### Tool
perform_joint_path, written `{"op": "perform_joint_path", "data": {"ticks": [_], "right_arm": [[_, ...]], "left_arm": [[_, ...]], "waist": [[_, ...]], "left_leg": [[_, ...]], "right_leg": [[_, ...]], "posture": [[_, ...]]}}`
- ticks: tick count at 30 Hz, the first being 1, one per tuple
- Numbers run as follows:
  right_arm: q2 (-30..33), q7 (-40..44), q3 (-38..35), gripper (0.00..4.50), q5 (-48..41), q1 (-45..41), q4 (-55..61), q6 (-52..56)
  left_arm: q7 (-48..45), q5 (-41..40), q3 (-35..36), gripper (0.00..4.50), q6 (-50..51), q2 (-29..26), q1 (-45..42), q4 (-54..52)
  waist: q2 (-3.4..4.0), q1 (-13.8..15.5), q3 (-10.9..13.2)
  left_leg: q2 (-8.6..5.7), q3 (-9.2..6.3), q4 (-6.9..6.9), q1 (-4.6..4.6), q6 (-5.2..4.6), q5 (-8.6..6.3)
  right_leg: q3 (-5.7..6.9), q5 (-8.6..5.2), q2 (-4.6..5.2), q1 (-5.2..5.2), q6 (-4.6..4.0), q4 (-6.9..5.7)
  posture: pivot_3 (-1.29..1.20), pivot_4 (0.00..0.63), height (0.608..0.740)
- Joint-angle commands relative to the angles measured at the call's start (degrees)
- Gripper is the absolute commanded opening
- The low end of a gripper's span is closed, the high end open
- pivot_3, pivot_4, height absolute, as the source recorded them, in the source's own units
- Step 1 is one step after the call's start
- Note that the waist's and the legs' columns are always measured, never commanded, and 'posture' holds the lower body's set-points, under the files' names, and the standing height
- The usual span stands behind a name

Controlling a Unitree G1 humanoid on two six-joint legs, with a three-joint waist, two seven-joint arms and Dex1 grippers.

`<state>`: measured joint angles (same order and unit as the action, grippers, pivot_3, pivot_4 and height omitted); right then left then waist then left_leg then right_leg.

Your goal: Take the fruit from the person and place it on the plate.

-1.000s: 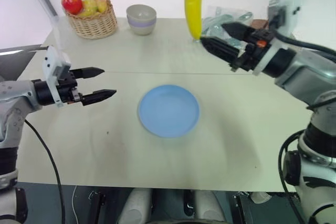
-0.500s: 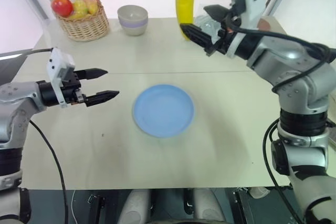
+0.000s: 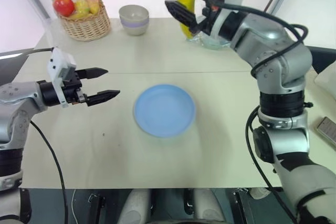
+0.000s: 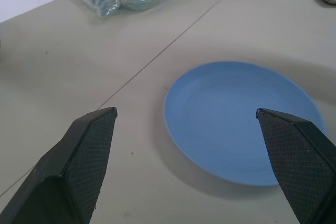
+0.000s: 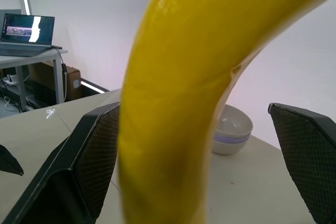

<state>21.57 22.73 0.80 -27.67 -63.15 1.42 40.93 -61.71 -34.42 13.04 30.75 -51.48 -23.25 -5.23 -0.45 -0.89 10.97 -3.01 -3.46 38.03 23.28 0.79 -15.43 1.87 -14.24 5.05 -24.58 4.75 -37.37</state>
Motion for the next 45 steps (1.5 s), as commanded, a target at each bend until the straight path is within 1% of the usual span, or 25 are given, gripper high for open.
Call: {"op": "perform_joint_path", "data": {"ticks": [1, 5, 6, 8, 9, 13, 14, 23, 26, 28, 30, 33, 36, 39, 42, 45], "right_arm": [[-0.8, 0.1, -0.7, 4.5, 1.1, -1.9, 1.3, -1.2], [-0.9, 0.3, -0.7, 4.5, 2.0, -1.6, 1.8, -1.0], [-0.8, 0.4, -0.8, 4.25, 2.2, -1.5, 2.1, -0.9], [-0.5, 0.5, -0.9, 3.64, 2.3, -1.1, 2.8, -0.4], [-0.4, 0.6, -1.0, 3.23, 2.4, -0.9, 3.1, -0.2], [-0.2, 0.7, -1.2, 1.2, 2.6, -0.4, 3.9, 0.4], [-0.2, 0.8, -1.2, 1.14, 2.6, -0.2, 4.1, 0.5], [0.1, 0.6, -1.6, 1.14, 2.7, 0.6, 5.5, 1.8], [0.1, 1.2, -2.2, 1.14, 1.1, 1.8, 7.5, 3.6], [0.0, 2.0, -2.5, 1.14, -2.0, 4.0, 10.6, 7.8], [-0.1, 2.8, -2.7, 1.14, -6.9, 7.4, 15.3, 14.4], [2.3, 5.8, 0.1, 1.14, -11.7, 13.6, 23.0, 20.9], [4.9, 8.0, 3.0, 1.14, -13.4, 19.3, 27.0, 23.5], [5.1, 9.5, 5.5, 1.14, -12.3, 22.9, 25.2, 22.0], [3.7, 9.9, 10.1, 1.14, -8.3, 24.3, 19.2, 18.9], [2.2, 10.4, 16.5, 1.14, -2.1, 24.7, 12.9, 13.9]], "left_arm": [[0.3, -0.5, 1.2, 4.44, -0.3, -0.1, -0.1, -2.0], [0.5, -0.4, 1.2, 4.44, -0.3, 0.0, -0.1, -2.1], [0.5, -0.4, 1.2, 4.49, -0.3, 0.0, -0.1, -2.0], [0.5, -0.4, 1.2, 4.5, -0.4, 0.0, -0.2, -1.9], [0.5, -0.4, 1.1, 4.5, -0.4, 0.0, -0.3, -1.9], [0.5, -0.2, 0.8, 4.5, -0.4, 0.1, -0.6, -1.7], [0.4, -0.2, 0.7, 4.5, -0.5, 0.1, -0.7, -1.6], [0.3, -0.2, 0.3, 4.5, -0.7, 0.2, -1.3, -1.2], [0.3, -0.2, 0.3, 4.5, -0.6, 0.2, -1.2, -1.2], [0.4, -0.2, 0.4, 4.5, -0.6, 0.2, -1.1, -1.2], [0.3, -0.4, 0.8, 4.5, -0.4, -0.1, -0.9, -1.3], [-0.2, -1.1, 1.2, 4.5, 0.4, -0.6, -0.6, -1.7], [-2.4, -3.0, 1.6, 4.5, 2.9, -2.3, 0.5, -3.3], [-5.4, -3.8, 1.6, 4.5, 4.6, -5.0, 2.3, -4.5], [-8.0, -4.3, 1.4, 4.5, 5.9, -7.6, 4.4, -5.5], [-9.2, -4.0, 1.2, 4.5, 6.1, -9.0, 5.7, -6.0]], "waist": [[0.0, 0.0, 0.0], [0.0, -0.1, 0.0], [0.0, -0.1, 0.0], [0.0, -0.1, 0.0], [0.0, -0.1, 0.0], [0.0, -0.1, 0.0], [0.0, -0.1, 0.0], [0.0, -0.1, 0.0], [0.0, -0.1, 0.0], [0.0, -0.1, 0.0], [0.0, 0.0, 0.0], [0.0, 0.1, 0.0], [-0.01, 0.0, 0.0], [-0.01, -0.3, 0.0], [-0.01, -0.5, 0.0], [-0.01, -0.3, 0.0]], "left_leg": [[0.0, 0.0, 0.0, 0.0, 0.0, 0.0], [0.0, 0.0, 0.0, 0.0, 0.0, 0.0], [0.0, 0.0, 0.0, 0.0, 0.0, 0.0], [0.0, 0.0, 0.0, 0.0, 0.0, 0.0], [0.0, 0.0, 0.0, 0.0, 0.0, 0.0], [0.0, 0.0, 0.0, 0.0, 0.0, 0.0], [0.0, 0.0, 0.0, 0.0, 0.0, 0.0], [0.0, 0.0, 0.0, 0.0, 0.0, 0.0], [0.0, 0.0, 0.0, 0.0, 0.0, 0.0], [0.0, 0.0, 0.0, 0.0, 0.0, 0.0], [0.0, 0.0, 0.0, 0.0, 0.0, 0.0], [0.01, 0.0, -0.01, 0.01, -0.01, -0.01], [0.0, 0.0, 0.0, 0.02, -0.03, -0.01], [0.01, 0.0, 0.0, 0.0, -0.03, -0.02], [0.08, 0.01, -0.01, -0.06, -0.03, -0.01], [0.11, 0.03, -0.01, -0.09, -0.03, -0.01]], "right_leg": [[0.0, 0.0, 0.0, 0.0, 0.0, 0.0], [0.0, 0.0, 0.0, -0.01, 0.0, 0.0], [-0.01, 0.0, -0.01, -0.01, 0.0, -0.01], [-0.01, 0.0, -0.01, -0.01, 0.0, -0.01], [0.0, 0.0, -0.01, -0.01, 0.0, -0.01], [-0.01, 0.0, -0.01, -0.01, 0.0, -0.01], [-0.01, 0.0, -0.01, -0.01, 0.0, -0.01], [-0.01, 0.0, -0.01, -0.01, 0.0, -0.01], [-0.01, 0.0, -0.01, -0.01, 0.0, -0.01], [-0.01, 0.0, -0.01, -0.01, 0.0, -0.01], [-0.01, 0.0, 0.0, -0.01, 0.0, -0.01], [-0.02, 0.0, 0.01, 0.0, 0.0, 0.0], [-0.02, 0.0, 0.01, 0.0, 0.0, 0.01], [-0.02, 0.0, 0.0, 0.0, 0.0, 0.0], [-0.03, 0.0, -0.06, 0.01, -0.01, -0.01], [-0.03, 0.01, -0.1, 0.03, -0.03, -0.02]], "posture": [[0.0, 0.15, 0.74], [0.0, 0.15, 0.74], [0.0, 0.15, 0.74], [0.0, 0.15, 0.74], [0.0, 0.15, 0.74], [0.0, 0.15, 0.74], [0.0, 0.15, 0.74], [0.0, 0.15, 0.74], [0.0, 0.15, 0.74], [0.0, 0.15, 0.74], [0.0, 0.15, 0.74], [0.0, 0.15, 0.74], [0.0, 0.15, 0.74], [0.0, 0.15, 0.74], [0.0, 0.15, 0.74], [0.0, 0.15, 0.74]]}}
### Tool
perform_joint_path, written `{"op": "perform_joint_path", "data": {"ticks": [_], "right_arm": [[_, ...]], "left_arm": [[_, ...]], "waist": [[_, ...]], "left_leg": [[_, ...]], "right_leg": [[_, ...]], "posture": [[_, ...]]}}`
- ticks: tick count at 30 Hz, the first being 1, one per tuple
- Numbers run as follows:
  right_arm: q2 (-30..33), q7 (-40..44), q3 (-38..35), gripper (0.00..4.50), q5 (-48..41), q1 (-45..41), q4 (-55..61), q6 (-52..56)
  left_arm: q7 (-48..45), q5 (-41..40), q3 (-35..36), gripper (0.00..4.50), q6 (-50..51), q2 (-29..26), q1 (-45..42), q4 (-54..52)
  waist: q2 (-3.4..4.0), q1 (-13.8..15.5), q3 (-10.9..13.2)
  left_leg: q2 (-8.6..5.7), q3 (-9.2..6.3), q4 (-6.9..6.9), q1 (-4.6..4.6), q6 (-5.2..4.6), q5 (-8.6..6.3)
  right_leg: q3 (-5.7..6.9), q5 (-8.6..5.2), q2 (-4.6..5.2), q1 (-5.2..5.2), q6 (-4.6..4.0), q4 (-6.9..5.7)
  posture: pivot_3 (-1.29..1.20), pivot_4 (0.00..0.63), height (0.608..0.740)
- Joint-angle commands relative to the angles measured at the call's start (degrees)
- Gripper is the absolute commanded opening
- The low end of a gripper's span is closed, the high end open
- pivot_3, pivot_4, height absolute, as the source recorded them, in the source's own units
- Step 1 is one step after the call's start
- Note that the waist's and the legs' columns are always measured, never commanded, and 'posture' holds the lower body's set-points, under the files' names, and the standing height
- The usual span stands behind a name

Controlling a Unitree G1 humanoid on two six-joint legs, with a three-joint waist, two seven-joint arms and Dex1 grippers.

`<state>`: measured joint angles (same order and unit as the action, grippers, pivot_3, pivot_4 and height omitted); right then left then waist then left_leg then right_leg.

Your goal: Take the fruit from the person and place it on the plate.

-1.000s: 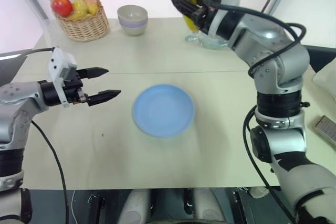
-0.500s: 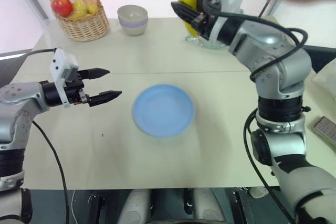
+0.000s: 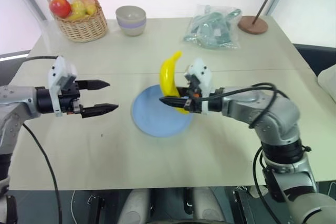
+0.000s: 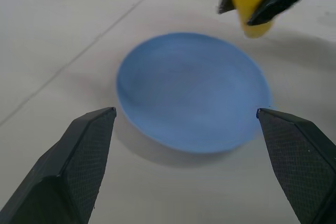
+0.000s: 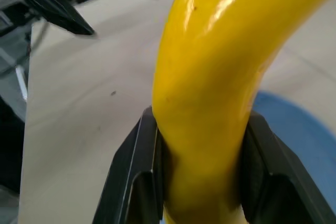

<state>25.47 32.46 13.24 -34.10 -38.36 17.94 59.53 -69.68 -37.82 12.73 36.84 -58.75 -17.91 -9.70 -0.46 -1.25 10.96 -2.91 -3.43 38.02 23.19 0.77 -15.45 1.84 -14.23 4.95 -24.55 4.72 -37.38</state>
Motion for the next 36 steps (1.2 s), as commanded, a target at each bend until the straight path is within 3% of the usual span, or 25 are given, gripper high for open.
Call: {"op": "perform_joint_path", "data": {"ticks": [1, 7, 11, 18, 25, 32, 36], "right_arm": [[-3.1, 0.6, 5.4, 1.14, 5.7, -0.2, -6.1, -6.1], [-8.9, 1.2, 11.6, 1.14, 14.1, -1.4, -16.9, -13.8], [-9.7, 2.5, 11.6, 1.14, 16.8, -1.6, -18.9, -16.0], [-8.6, 4.4, 10.9, 4.49, 19.0, -1.4, -17.0, -15.4], [-2.4, 6.9, 4.5, 4.49, 18.0, -4.3, -11.3, -11.4], [7.2, 10.1, -9.7, 4.49, 8.9, -7.8, 0.1, -0.3], [15.5, 14.3, -15.6, 4.49, 4.3, -4.5, 7.2, 1.5]], "left_arm": [[-1.3, -0.5, 1.6, 4.5, 0.2, -2.0, 0.5, -1.6], [-1.8, 0.2, 1.8, 4.5, 0.2, -3.4, 1.9, -2.5], [-1.4, 0.2, 2.0, 4.5, 0.3, -3.7, 2.3, -2.9], [-0.6, 0.0, 2.0, 4.5, 0.4, -3.3, 2.3, -3.6], [-0.3, -0.1, 1.4, 4.5, 0.1, -2.8, 1.6, -3.3], [-0.8, 0.1, 1.2, 4.5, -0.3, -2.9, 1.5, -2.6], [-1.6, 0.7, 0.9, 4.5, -1.0, -3.1, 1.1, -1.4]], "waist": [[0.0, 0.1, 0.0], [-0.07, 0.0, 0.0], [-0.1, 0.2, -0.1], [-0.09, 0.2, -0.1], [-0.08, 0.3, 0.0], [-0.08, 0.5, 0.0], [-0.08, 0.6, 0.0]], "left_leg": [[0.0, 0.0, 0.0, 0.0, 0.0, 0.0], [-0.01, 0.03, 0.0, 0.01, 0.01, 0.0], [0.0, 0.02, 0.0, -0.05, 0.02, 0.0], [-0.01, 0.02, 0.0, -0.07, 0.02, 0.0], [-0.02, 0.02, -0.01, -0.04, 0.02, 0.0], [-0.02, 0.02, -0.01, 0.01, 0.01, 0.0], [-0.02, 0.02, -0.02, 0.04, -0.01, -0.01]], "right_leg": [[0.0, 0.0, -0.01, 0.0, 0.0, 0.0], [-0.02, 0.01, 0.0, -0.01, 0.0, 0.01], [-0.02, 0.01, -0.01, 0.04, -0.01, 0.01], [-0.02, 0.02, 0.0, 0.06, -0.02, 0.01], [-0.02, 0.02, 0.01, 0.03, -0.02, 0.02], [-0.01, 0.02, 0.03, 0.01, -0.02, 0.05], [-0.01, 0.02, 0.05, 0.02, -0.02, 0.12]], "posture": [[0.0, 0.15, 0.74], [0.0, 0.15, 0.74], [0.0, 0.15, 0.74], [0.0, 0.15, 0.74], [0.0, 0.15, 0.74], [0.0, 0.15, 0.74], [0.0, 0.15, 0.74]]}}
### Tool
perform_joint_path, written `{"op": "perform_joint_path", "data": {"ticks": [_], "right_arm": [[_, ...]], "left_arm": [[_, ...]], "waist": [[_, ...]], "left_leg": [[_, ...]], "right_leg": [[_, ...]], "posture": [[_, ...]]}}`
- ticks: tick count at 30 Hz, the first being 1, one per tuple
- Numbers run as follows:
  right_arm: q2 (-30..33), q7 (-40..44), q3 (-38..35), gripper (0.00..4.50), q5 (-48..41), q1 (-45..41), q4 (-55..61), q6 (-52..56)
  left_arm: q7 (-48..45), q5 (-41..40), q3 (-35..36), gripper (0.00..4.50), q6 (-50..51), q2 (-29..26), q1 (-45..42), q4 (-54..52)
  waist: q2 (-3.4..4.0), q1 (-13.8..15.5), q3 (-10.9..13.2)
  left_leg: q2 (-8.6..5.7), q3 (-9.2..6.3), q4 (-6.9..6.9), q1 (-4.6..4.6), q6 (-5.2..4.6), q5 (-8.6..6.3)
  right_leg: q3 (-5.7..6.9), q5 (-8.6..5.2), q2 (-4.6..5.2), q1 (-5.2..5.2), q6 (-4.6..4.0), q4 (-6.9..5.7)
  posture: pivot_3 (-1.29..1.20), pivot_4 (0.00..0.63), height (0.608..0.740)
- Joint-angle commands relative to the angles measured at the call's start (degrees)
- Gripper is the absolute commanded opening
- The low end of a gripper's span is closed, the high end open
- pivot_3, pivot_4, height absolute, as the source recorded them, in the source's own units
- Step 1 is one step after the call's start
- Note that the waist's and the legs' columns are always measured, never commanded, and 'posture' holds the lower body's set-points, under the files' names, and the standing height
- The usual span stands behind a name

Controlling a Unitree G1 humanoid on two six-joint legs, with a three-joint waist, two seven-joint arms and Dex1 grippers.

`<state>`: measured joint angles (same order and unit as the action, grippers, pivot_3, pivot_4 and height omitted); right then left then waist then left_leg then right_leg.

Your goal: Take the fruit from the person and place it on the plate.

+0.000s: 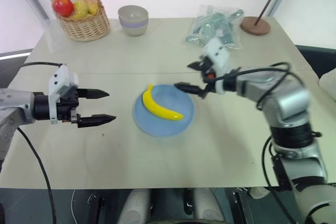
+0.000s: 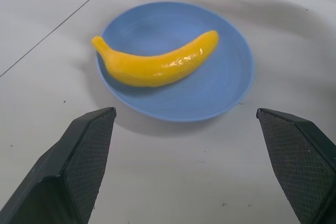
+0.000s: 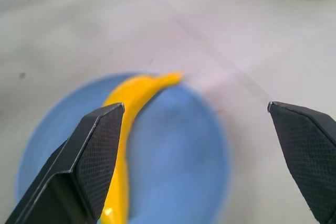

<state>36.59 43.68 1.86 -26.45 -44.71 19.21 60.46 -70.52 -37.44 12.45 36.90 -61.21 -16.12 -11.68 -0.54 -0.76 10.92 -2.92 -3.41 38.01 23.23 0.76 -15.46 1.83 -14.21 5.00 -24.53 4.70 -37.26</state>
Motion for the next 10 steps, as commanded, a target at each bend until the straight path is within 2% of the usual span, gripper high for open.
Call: {"op": "perform_joint_path", "data": {"ticks": [1, 5, 10], "right_arm": [[7.7, 4.9, -5.8, 4.49, -3.9, 4.1, 7.6, -0.3], [15.0, 9.5, -13.3, 4.49, -7.5, 11.0, 11.0, -2.5], [16.9, 8.2, -17.8, 4.49, -10.3, 14.1, 12.2, -2.4]], "left_arm": [[-1.0, 0.4, 1.1, 4.5, -1.2, -0.8, -0.9, 0.9], [-1.9, 0.9, 1.0, 4.5, -1.5, -1.1, -1.7, 2.0], [-2.9, 1.1, 0.9, 4.5, -1.8, -1.2, -2.3, 2.6]], "waist": [[0.0, 0.1, 0.0], [-0.02, 0.2, 0.0], [-0.03, -0.3, 0.0]], "left_leg": [[0.0, 0.0, 0.0, 0.01, -0.02, -0.01], [0.0, 0.04, 0.01, 0.05, -0.06, -0.03], [0.22, 0.15, 0.01, -0.01, -0.06, -0.03]], "right_leg": [[0.02, 0.0, 0.01, 0.01, 0.0, 0.03], [0.03, 0.0, 0.02, 0.03, 0.01, 0.09], [0.01, 0.0, -0.03, 0.03, 0.01, 0.09]], "posture": [[0.0, 0.15, 0.74], [0.0, 0.15, 0.74], [0.0, 0.15, 0.74]]}}
